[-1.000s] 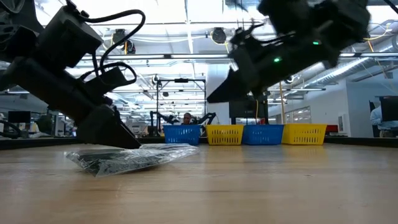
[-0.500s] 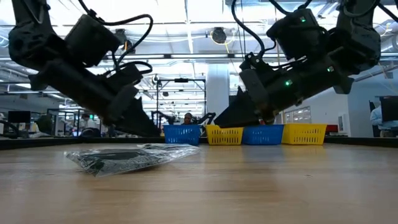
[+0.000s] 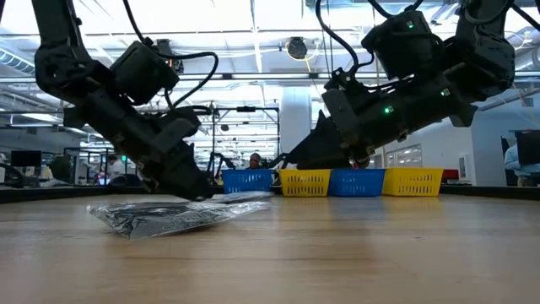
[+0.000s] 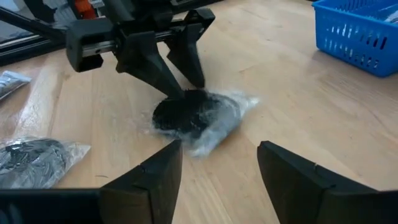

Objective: Pick & Place Travel size toiletries
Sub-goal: Put the black hairbrush into the left blue bin

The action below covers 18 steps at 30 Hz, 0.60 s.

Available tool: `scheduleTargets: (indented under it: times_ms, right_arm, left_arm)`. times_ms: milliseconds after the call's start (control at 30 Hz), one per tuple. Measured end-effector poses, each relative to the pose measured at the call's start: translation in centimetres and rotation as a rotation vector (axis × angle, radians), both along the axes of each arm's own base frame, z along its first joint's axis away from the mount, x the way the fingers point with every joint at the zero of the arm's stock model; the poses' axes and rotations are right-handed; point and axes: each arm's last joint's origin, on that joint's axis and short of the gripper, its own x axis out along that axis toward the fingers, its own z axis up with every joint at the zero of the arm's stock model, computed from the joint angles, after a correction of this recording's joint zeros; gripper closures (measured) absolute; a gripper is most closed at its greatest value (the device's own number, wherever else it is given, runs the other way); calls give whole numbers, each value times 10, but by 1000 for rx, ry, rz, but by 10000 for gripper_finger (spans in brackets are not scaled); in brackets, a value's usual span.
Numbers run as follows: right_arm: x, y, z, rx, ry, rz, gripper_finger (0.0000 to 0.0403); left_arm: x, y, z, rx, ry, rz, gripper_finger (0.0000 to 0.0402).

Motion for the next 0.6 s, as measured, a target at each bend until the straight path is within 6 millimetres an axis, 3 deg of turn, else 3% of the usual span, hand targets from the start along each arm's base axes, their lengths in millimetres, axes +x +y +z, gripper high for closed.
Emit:
scheduleTargets:
  times_ms: [267, 600]
  right_arm:
    - [0, 0, 0, 3, -1, -1, 210]
    - [0, -4, -4, 170, 0, -9, 185]
  left_arm:
    - [1, -10, 1, 54, -7, -77, 385]
    - [9, -28, 17, 242, -165, -42, 396]
